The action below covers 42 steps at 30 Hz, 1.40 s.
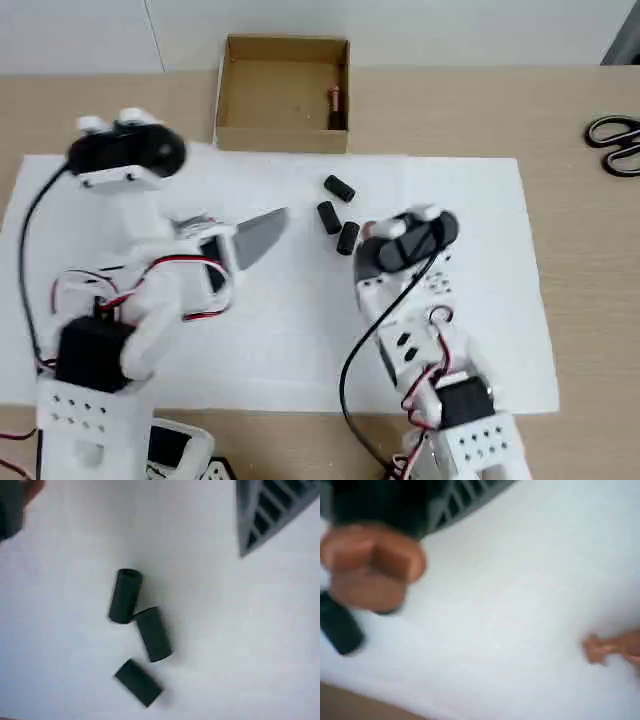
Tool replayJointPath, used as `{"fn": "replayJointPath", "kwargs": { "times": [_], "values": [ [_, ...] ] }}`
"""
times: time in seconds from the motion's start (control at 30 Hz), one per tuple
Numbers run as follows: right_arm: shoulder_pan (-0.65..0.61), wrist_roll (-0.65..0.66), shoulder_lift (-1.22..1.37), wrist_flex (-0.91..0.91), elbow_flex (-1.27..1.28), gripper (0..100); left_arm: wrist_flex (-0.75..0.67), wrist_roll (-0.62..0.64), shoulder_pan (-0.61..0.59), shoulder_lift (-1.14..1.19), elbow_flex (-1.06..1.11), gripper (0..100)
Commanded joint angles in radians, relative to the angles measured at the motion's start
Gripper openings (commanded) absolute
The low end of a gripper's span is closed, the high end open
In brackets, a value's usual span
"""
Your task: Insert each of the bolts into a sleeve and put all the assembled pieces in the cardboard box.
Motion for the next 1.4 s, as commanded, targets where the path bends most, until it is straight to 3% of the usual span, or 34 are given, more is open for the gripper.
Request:
{"fn": "replayJointPath", "kwargs": {
  "times": [0.0,0.2,0.53,0.73,1.07,1.37],
  "values": [
    [0.031,0.008,0.211,-0.005,-0.249,0.4,0.098,-0.011,-0.069,-0.005,-0.047,34],
    [0.033,0.003,0.723,-0.048,-0.706,0.4,0.141,-0.011,-0.114,-0.008,-0.047,34],
    [0.028,0.006,1.475,-0.481,-1.267,0.4,0.226,-0.011,-0.169,-0.008,-0.047,34],
    [0.028,0.006,1.847,-0.516,-1.613,0.4,0.269,-0.009,-0.169,-0.008,-0.047,34],
    [0.028,0.006,2.253,-0.509,-2.044,0.8,0.269,-0.008,-0.169,-0.009,0.044,34],
    [0.027,0.006,2.39,-0.507,-2.111,0.9,0.269,-0.008,-0.166,-0.009,0.048,34]
  ]
}}
